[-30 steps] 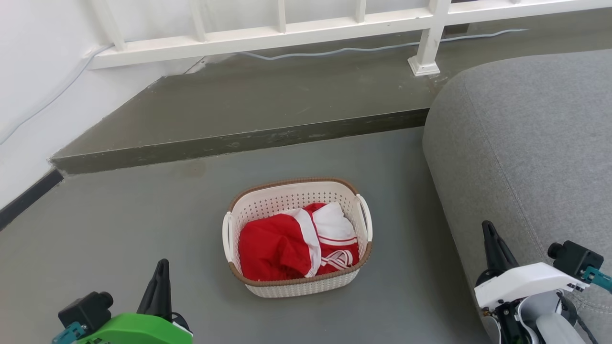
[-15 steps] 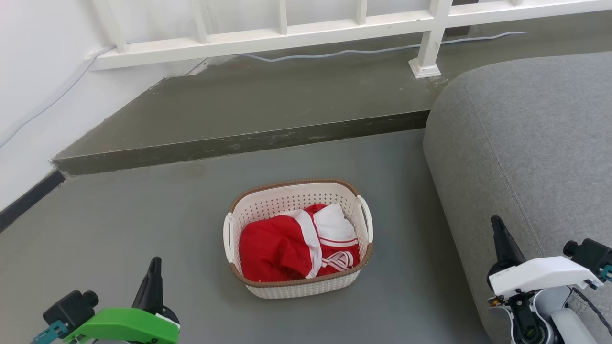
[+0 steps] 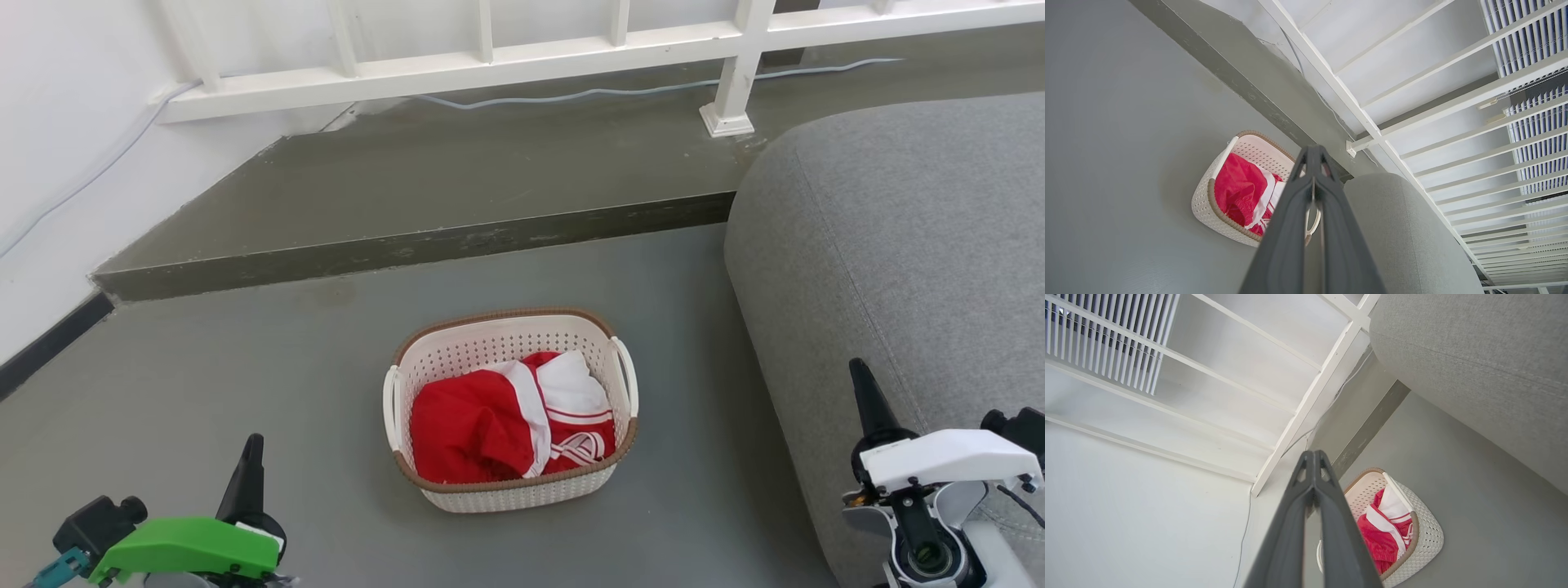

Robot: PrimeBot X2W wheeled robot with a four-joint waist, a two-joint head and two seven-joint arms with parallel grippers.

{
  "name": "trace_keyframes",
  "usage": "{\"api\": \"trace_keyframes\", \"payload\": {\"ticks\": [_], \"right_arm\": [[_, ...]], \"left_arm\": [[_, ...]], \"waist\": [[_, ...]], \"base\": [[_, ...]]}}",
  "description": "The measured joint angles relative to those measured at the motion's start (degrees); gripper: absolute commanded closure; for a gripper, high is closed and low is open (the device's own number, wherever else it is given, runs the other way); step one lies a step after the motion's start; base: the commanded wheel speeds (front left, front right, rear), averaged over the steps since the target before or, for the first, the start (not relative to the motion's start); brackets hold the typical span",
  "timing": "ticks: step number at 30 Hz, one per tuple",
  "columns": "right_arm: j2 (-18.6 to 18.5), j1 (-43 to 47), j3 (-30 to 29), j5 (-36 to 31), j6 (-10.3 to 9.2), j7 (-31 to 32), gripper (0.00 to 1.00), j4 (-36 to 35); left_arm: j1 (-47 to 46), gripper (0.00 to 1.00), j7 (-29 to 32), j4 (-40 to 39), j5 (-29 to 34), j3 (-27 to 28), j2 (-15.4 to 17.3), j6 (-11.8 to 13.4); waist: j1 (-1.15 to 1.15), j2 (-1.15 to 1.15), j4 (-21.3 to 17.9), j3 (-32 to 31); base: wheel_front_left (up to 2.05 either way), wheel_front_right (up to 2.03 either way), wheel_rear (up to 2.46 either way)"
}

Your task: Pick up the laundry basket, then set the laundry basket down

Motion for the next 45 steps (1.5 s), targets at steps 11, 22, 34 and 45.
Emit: {"api": "trace_keyframes", "payload": {"ticks": [11,22,34,45], "right_arm": [[0.41,-0.62,-2.26,8.24,1.49,1.72,1.0,0.63],[0.78,-1.31,-4.33,15.97,3.03,3.52,1.0,1.11],[1.16,-2.48,-6.58,24.37,4.53,5.41,1.0,1.65],[1.36,-3.19,-8.51,31.61,6.0,6.71,1.0,2.19]], "left_arm": [[-1.23,1.0,1.64,1.12,-8.14,1.78,0.0,-1.45],[-2.32,1.0,3.39,2.31,-15.61,3.43,-0.01,-2.52],[-3.55,1.0,5.08,3.46,-23.9,5.25,-0.02,-3.77],[-4.46,1.0,6.67,4.46,-30.88,6.86,-0.05,-4.95]], "waist": [[0.0,0.0,0.14,-0.27],[0.0,0.0,0.26,-0.52],[0.0,0.0,0.4,-0.79],[0.0,0.0,0.51,-1.01]], "base": [[0.0,0.0,0.0],[0.0,0.0,0.0],[0.0,0.0,0.0],[0.0,0.0,0.0]]}}
